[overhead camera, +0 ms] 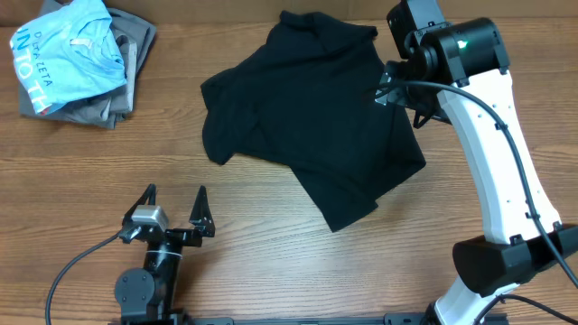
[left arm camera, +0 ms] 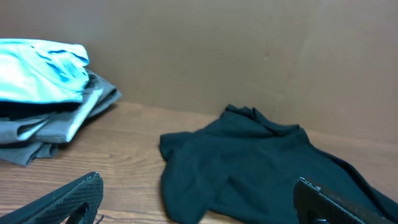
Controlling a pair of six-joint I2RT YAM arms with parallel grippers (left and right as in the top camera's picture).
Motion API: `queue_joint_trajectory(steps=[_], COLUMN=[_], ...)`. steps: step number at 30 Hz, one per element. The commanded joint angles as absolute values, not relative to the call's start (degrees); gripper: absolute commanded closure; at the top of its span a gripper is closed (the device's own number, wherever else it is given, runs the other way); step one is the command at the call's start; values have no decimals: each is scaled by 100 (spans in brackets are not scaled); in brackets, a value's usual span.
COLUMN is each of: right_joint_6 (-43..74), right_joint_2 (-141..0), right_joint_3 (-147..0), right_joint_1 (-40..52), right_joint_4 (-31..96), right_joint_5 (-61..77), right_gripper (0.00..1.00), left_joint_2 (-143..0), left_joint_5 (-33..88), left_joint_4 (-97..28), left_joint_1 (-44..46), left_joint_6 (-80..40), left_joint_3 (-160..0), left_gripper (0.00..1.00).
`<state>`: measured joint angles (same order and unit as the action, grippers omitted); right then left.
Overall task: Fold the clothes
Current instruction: 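Grasp the black shirt's top corners with the left and right grippers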
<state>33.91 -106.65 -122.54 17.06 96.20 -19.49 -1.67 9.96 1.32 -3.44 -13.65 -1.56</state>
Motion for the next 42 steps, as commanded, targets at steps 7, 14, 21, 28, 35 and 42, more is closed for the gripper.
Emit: queue_joint_trajectory(steps=[7, 14, 21, 28, 35, 42], right_joint_6=[3564, 3564, 3564, 3564, 3562, 3562], right_joint_2=[-10523, -10538, -10549, -10551, -10556, -10556], right_joint_3=[-11244, -10606, -10350, -10200, -10200, -10200], right_joint_1=[1304, 1068, 950, 952, 952, 952], right_joint_4=[8777, 8401, 8226, 7898, 7717, 7609], right_joint_5=[-2132, -1905, -1789, -1638, -1575, -1339], right_gripper=[0, 0, 0, 0, 0, 0], left_joint_2=[-3273, -6403, -8165, -9564, -9977, -10265], left_joint_5=[2047, 3061, 2578, 2504, 1608, -233], left_joint_4=[-692, -2353, -3450, -3739, -3489, -3240], left_joint_1=[-373, -373, -362, -355, 47, 1114], left_joint_6=[-666, -471, -1020, -1066, -561, 176], left_joint_3=[-2766, -5358, -6335, -6390, -6790, -7773], left_gripper=[0, 0, 0, 0, 0, 0])
